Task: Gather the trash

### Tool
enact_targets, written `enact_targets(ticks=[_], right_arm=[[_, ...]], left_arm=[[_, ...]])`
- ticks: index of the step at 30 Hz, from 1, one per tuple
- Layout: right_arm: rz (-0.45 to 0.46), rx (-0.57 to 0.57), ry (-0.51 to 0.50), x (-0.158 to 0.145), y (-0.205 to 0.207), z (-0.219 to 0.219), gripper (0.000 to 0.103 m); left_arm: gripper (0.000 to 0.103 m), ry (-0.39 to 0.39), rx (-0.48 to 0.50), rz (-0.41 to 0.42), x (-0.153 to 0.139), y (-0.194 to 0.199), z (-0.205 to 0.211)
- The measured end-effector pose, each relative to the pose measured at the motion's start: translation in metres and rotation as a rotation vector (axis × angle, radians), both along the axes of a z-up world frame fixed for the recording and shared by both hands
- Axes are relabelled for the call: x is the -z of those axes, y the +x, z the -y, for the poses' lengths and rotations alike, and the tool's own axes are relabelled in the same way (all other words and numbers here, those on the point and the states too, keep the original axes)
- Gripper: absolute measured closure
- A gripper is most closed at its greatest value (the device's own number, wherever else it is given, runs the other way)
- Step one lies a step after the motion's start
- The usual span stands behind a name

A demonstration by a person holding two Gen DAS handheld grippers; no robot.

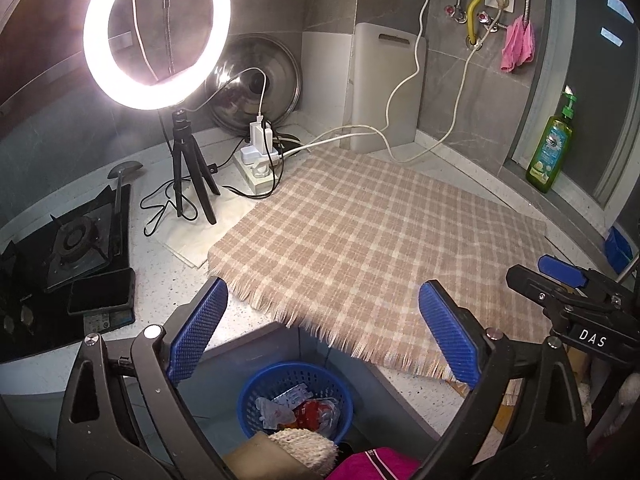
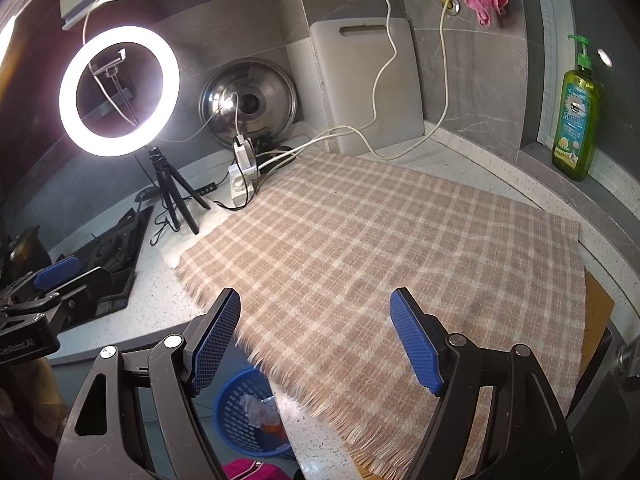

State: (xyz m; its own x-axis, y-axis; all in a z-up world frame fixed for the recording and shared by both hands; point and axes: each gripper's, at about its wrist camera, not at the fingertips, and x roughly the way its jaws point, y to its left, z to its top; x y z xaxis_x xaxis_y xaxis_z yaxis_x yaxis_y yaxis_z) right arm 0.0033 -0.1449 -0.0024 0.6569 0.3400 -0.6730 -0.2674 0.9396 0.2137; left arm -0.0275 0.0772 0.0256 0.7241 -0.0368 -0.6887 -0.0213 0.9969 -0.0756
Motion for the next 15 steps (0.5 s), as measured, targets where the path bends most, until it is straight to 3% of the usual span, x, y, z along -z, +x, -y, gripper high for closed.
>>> enact_targets(ticks=[15], right_arm=[[-0.03, 0.022, 0.037, 0.001, 0.01, 0.02, 0.026]], left_arm=[[0.004, 0.012, 0.027, -0.017, -0.001, 0.014, 0.029]])
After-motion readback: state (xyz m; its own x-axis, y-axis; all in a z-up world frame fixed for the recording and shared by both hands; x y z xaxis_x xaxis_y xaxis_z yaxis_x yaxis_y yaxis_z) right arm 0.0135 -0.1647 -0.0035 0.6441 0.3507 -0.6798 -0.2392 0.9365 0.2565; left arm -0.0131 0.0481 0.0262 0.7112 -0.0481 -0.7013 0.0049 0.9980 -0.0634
